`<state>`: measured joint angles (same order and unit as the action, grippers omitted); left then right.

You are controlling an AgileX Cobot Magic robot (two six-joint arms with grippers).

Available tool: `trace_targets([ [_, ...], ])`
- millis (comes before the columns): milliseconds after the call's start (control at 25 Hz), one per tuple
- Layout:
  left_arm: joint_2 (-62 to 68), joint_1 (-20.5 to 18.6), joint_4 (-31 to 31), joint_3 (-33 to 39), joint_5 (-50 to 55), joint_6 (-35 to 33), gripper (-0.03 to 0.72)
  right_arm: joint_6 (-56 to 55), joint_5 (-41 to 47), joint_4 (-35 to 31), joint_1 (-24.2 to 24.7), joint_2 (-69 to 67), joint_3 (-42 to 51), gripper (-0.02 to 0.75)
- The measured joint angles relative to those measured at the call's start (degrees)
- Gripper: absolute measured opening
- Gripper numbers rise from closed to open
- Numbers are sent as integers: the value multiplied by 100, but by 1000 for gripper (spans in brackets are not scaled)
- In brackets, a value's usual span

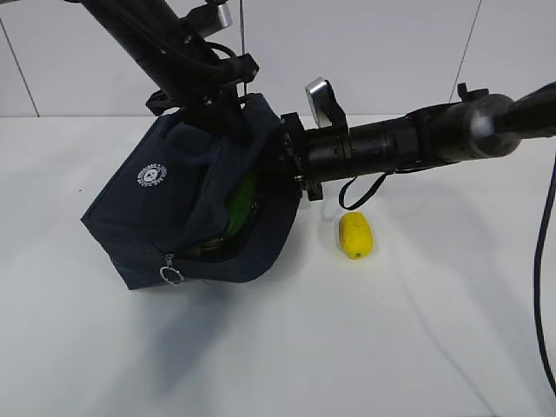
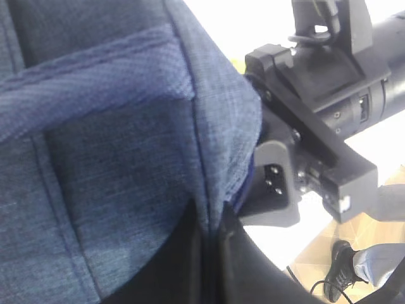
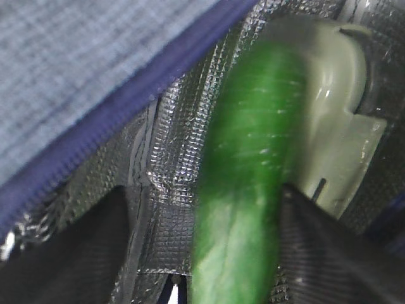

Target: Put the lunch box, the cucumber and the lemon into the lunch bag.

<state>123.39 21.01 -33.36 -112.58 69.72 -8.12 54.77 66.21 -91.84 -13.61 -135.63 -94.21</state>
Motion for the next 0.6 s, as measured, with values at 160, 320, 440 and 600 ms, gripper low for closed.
trace_targets([
  [160,0,0,0,0,0,0,-10,58,21,-51,-13,-52,0,491],
  [320,0,0,0,0,0,0,-10,66,34,-51,-13,-54,0,561],
  [440,0,0,0,0,0,0,-10,66,34,-51,-2,-54,0,571],
  [600,0,0,-5,0,0,0,-10,-27,45,312,127,-16,0,572],
])
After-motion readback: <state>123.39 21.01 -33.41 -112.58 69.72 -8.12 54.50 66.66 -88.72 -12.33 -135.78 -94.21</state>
